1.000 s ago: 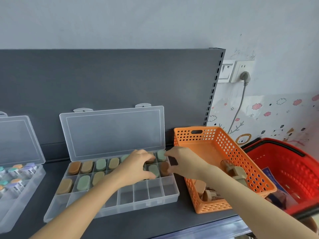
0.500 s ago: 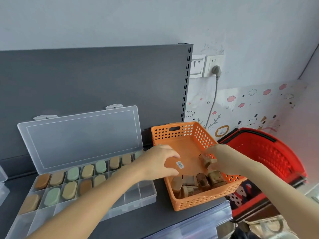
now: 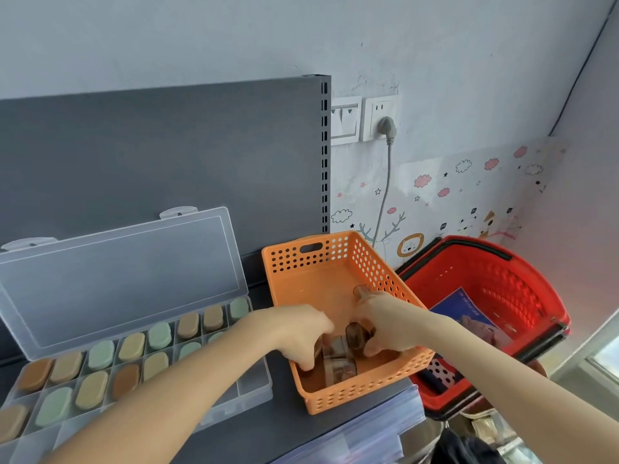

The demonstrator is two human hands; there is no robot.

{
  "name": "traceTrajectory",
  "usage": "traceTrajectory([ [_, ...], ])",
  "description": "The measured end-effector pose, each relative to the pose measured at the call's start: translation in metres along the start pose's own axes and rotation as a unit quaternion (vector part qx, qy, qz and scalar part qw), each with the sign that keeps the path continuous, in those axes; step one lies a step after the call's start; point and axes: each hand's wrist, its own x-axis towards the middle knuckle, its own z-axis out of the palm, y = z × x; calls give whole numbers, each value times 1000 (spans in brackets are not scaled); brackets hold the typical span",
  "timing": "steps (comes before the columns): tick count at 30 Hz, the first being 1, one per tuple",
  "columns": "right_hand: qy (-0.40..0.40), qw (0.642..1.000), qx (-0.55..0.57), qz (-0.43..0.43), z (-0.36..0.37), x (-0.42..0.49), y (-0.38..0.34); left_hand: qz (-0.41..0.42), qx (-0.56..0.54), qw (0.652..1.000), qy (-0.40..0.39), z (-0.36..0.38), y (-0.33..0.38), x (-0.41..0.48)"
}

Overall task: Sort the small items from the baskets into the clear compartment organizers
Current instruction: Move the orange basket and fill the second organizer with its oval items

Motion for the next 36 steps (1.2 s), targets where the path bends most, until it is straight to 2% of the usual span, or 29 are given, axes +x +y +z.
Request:
traceTrajectory([
  [5, 87, 992, 89, 17, -4, 7, 1, -17, -115, 988, 103, 3, -16, -1],
  [10, 161, 970, 180, 23, -14, 6, -2, -43, -228, 945, 229, 2, -30, -8],
  [13, 215, 952, 218, 6, -16, 6, -6, -57, -326, 896, 296, 9, -37, -12],
  [17, 265, 925, 273, -12, -21, 3, -17, -89, -448, 805, 380, 18, -49, -25],
  [19, 278, 916, 289, -17, -24, 4, -26, -100, -464, 785, 398, 21, -54, -34],
  [24, 289, 893, 344, -26, -33, 9, -57, -89, -436, 795, 413, 28, -64, -64],
  [30, 297, 908, 286, -72, -37, 21, -102, -99, -341, 821, 446, 43, -74, -105],
  [36, 284, 905, 301, -100, -31, 29, -159, -155, -335, 805, 465, 72, -93, -150],
])
